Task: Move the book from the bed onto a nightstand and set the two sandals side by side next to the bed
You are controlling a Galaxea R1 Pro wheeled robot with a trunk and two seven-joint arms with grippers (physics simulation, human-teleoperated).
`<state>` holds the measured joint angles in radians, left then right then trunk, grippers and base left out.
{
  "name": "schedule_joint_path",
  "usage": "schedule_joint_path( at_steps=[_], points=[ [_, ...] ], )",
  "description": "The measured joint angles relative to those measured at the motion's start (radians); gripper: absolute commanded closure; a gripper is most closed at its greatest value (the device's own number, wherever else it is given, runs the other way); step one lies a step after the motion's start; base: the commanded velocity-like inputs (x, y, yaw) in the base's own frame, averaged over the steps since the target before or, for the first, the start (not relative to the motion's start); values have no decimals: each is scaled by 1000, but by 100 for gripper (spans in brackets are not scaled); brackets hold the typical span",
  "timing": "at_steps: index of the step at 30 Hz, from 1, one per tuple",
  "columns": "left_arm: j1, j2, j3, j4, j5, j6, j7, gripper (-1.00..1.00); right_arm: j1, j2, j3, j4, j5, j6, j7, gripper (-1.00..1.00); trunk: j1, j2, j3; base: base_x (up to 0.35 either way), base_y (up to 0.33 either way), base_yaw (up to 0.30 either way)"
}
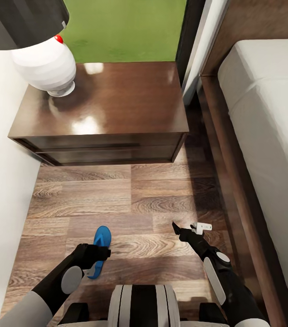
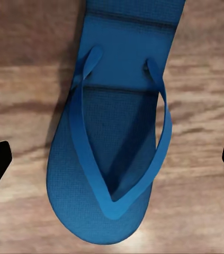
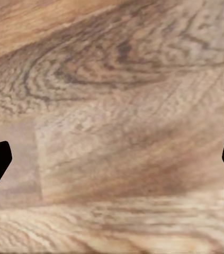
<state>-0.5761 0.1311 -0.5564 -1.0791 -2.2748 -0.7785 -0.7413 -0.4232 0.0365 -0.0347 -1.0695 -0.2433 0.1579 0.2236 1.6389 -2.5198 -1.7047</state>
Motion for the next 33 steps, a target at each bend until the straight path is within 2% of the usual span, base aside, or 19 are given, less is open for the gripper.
schedule_joint_path(
  at_steps=[9,21,26,33],
  points=[
    [0,0,1,0,0,2,-3,-100,0,0,0,0,0,0,0,-100,4,-2,-35,0,0,0],
    [0,-2,0,0,0,2,-3,-100,0,0,0,0,0,-2,0,-100,4,-2,-35,0,0,0],
    [0,-3,-2,0,1,24,-2,-100,0,0,0,0,0,-2,0,-100,6,-3,-54,0,0,0],
    [0,-3,-4,-1,2,36,-1,-100,0,1,0,0,0,-2,0,-100,6,-3,-54,0,0,0]
  ],
)
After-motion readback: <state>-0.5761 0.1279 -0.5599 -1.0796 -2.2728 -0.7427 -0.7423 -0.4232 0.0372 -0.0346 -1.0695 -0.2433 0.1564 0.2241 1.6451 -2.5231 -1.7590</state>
